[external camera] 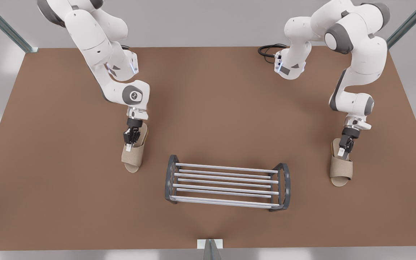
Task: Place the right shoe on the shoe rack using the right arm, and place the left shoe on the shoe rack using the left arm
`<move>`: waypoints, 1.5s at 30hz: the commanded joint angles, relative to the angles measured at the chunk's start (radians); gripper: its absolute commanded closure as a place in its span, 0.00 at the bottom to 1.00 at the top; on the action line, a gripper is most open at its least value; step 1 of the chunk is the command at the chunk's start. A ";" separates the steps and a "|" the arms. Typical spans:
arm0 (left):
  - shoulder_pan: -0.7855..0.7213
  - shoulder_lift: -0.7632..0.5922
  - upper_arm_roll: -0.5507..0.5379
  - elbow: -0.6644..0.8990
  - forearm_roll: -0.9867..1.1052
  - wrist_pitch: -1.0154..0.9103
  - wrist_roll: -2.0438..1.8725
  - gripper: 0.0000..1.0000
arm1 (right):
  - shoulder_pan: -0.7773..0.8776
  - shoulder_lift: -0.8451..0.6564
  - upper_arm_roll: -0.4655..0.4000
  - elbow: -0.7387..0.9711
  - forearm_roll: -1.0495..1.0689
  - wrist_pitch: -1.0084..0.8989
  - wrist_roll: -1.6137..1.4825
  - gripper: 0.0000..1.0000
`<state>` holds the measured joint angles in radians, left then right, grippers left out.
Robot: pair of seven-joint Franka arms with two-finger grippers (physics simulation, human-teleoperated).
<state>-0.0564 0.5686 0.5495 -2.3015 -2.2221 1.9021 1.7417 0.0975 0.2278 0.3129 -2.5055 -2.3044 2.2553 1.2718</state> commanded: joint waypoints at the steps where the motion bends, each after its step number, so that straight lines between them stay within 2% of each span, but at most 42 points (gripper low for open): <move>1: 0.001 0.008 0.000 0.004 -0.004 -0.002 0.025 0.00 | -0.018 -0.044 -0.002 0.002 -0.003 0.135 -0.060 0.79; 3: 0.001 0.010 0.000 0.008 -0.008 -0.002 0.025 0.00 | -0.038 -0.094 -0.002 0.011 -0.003 0.214 -0.114 0.79; 5: 0.001 0.011 -0.020 0.021 -0.024 -0.002 0.025 0.00 | -0.070 -0.168 0.000 0.045 -0.003 0.394 -0.126 0.79; 6: 0.001 0.011 -0.020 0.022 -0.024 -0.002 0.027 0.18 | -0.070 -0.173 0.000 0.074 -0.003 0.435 -0.127 0.79; 7: 0.001 0.013 -0.020 0.027 -0.024 -0.002 0.028 0.24 | -0.071 -0.186 -0.002 0.128 -0.003 0.521 -0.131 0.79; 10: 0.001 0.033 -0.020 0.044 -0.024 -0.002 0.028 0.24 | -0.082 -0.219 -0.003 0.264 -0.003 0.627 -0.193 0.79; 13: 0.001 0.048 -0.023 0.063 -0.024 -0.002 0.027 0.24 | -0.068 -0.177 0.002 0.398 -0.001 0.632 -0.299 0.79; 15: 0.001 0.048 -0.025 0.065 -0.024 -0.002 0.028 0.33 | -0.033 -0.127 0.008 0.488 0.005 0.649 -0.342 0.79; 17: 0.000 0.050 -0.025 0.073 -0.024 0.000 0.028 0.35 | 0.008 -0.039 0.003 0.600 0.016 0.647 -0.345 0.79; 21: 0.001 0.062 -0.033 0.090 -0.025 0.000 0.028 0.35 | 0.103 0.044 -0.012 0.734 0.163 0.644 -0.365 0.79; 24: 0.001 0.071 -0.034 0.096 -0.027 0.000 0.027 0.35 | 0.203 0.123 -0.093 0.844 0.275 0.633 -0.425 0.79; 25: 0.001 0.077 -0.036 0.096 -0.030 0.000 0.028 0.35 | 0.271 0.168 -0.141 0.893 0.379 0.629 -0.474 0.79; 27: 0.001 0.082 -0.039 0.102 -0.031 0.000 0.028 0.35 | 0.347 0.226 -0.172 0.955 0.539 0.538 -0.600 0.79; 29: 0.001 0.085 -0.039 0.111 -0.031 0.000 0.028 0.35 | 0.436 0.309 -0.255 1.051 0.697 0.526 -0.730 0.79; 31: 0.001 0.088 -0.040 0.116 -0.033 0.000 0.028 0.35 | 0.498 0.347 -0.264 1.074 0.711 0.411 -0.733 0.79; 32: 0.001 0.089 -0.042 0.116 -0.034 0.000 0.028 0.39 | 0.496 0.364 -0.273 1.074 0.707 0.414 -0.740 0.79; 34: 0.001 0.105 -0.043 0.123 -0.041 -0.002 0.028 0.55 | 0.496 0.384 -0.282 1.071 0.700 0.409 -0.740 0.79; 36: 0.001 0.105 -0.046 0.123 -0.045 -0.002 0.028 0.63 | 0.496 0.406 -0.305 1.073 0.689 0.409 -0.741 0.79; 38: 0.001 0.106 -0.046 0.123 -0.045 -0.002 0.030 0.64 | 0.496 0.427 -0.307 1.074 0.685 0.397 -0.738 0.79; 40: 0.000 0.105 -0.046 0.123 -0.044 -0.002 0.030 0.78 | 0.493 0.456 -0.318 1.102 0.672 0.397 -0.738 0.79; 45: -0.008 -0.016 -0.043 0.105 -0.034 0.005 0.028 0.79 | 0.495 0.502 -0.336 1.159 0.666 0.394 -0.741 0.79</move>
<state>-0.0630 0.5699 0.5066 -2.1961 -2.2603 1.9096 1.7684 0.5918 0.7252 -0.0198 -1.3581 -1.6329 2.6711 0.6966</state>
